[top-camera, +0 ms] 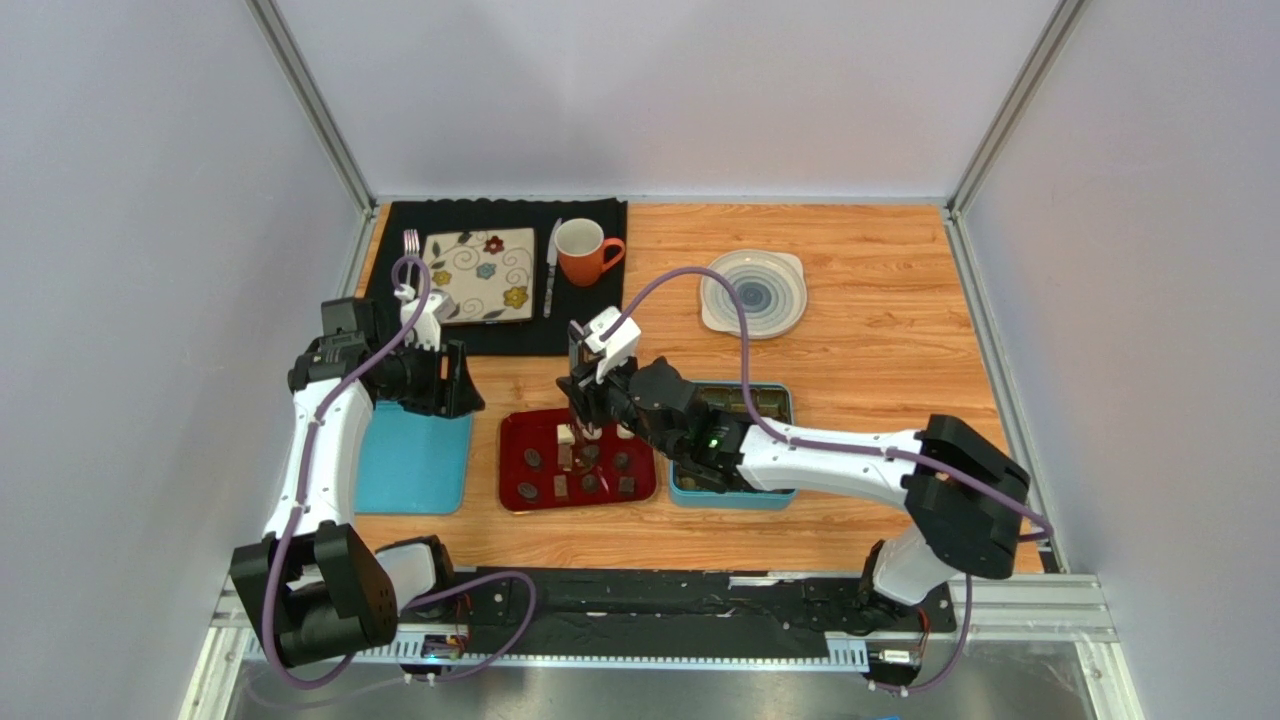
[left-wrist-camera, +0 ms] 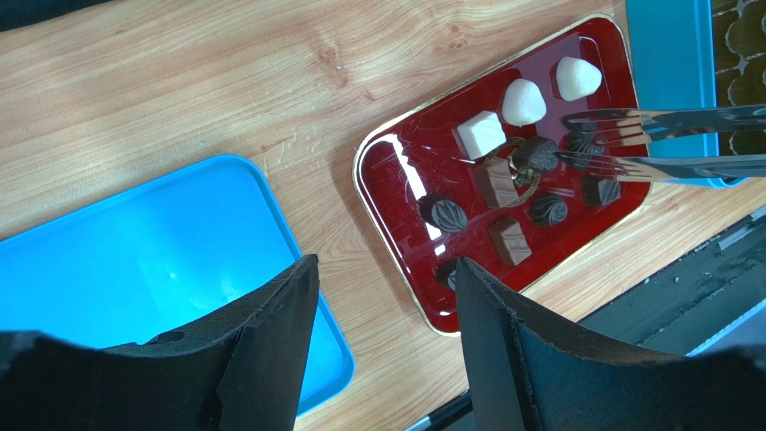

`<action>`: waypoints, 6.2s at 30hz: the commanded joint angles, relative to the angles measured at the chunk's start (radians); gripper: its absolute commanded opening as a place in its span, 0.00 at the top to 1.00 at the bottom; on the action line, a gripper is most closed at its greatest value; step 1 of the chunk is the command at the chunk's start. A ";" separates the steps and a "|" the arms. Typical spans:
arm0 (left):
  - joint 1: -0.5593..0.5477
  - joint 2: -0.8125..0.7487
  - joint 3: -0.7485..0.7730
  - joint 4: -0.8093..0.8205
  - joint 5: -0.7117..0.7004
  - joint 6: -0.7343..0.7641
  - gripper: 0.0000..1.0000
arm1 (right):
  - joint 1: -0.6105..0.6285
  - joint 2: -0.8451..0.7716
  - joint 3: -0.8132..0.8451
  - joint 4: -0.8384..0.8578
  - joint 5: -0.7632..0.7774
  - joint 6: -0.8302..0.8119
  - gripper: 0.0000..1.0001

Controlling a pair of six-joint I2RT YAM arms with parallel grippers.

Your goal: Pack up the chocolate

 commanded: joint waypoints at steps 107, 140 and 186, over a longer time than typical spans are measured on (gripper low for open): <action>0.008 -0.048 0.040 -0.042 0.035 0.080 0.32 | 0.049 0.194 0.100 0.133 0.139 0.031 0.71; 0.006 -0.052 0.049 -0.053 0.036 0.071 0.33 | -0.132 -0.655 -0.337 -0.253 0.350 -0.055 0.80; 0.008 -0.045 0.037 -0.047 0.044 0.068 0.32 | -0.120 -0.410 -0.159 -0.123 0.129 -0.015 0.61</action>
